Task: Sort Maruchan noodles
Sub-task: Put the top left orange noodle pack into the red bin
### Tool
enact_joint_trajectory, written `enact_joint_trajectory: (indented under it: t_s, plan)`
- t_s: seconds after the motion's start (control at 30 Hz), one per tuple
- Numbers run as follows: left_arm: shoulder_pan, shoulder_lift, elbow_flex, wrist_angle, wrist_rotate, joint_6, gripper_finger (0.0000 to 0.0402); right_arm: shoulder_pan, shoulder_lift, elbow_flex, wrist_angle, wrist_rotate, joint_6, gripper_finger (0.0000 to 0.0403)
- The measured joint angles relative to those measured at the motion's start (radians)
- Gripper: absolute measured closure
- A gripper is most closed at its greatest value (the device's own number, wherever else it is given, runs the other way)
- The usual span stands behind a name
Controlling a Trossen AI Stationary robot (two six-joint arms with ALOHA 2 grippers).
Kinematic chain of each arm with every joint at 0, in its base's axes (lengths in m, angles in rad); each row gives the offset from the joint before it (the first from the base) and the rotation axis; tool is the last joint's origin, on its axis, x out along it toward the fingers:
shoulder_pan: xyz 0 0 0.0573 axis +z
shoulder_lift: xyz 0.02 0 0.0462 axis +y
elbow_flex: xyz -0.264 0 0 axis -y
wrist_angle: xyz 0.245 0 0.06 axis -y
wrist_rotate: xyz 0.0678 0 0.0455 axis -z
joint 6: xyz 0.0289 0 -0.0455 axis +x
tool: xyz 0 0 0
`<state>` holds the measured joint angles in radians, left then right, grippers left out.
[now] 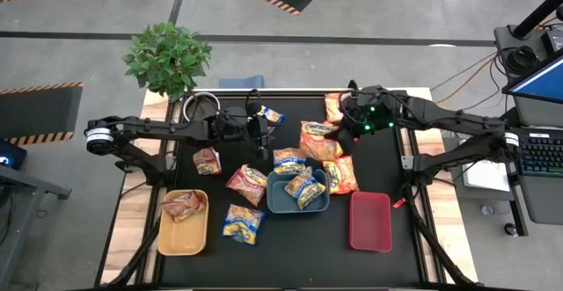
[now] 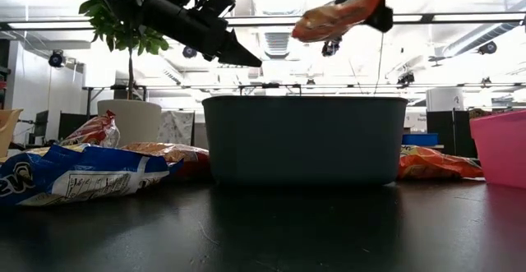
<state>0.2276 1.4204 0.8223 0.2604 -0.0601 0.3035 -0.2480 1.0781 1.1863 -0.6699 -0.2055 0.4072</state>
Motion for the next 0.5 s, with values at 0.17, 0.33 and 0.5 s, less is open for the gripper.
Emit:
enact_joint_trajectory:
  t_s: [0.17,0.33,0.5]
  plan:
    - [0.000,0.000,0.000,0.000,0.000,-0.003,0.0281,0.072,0.077,0.168,-0.249,-0.003,-0.017,0.0292]
    - [0.000,0.000,0.000,0.000,0.000,-0.008,0.0281,0.158,0.184,0.313,-0.479,-0.002,-0.048,0.0292]
    - [0.000,0.001,0.000,0.000,0.000,-0.008,0.0281,0.244,0.271,0.410,-0.722,-0.003,-0.048,0.0292]
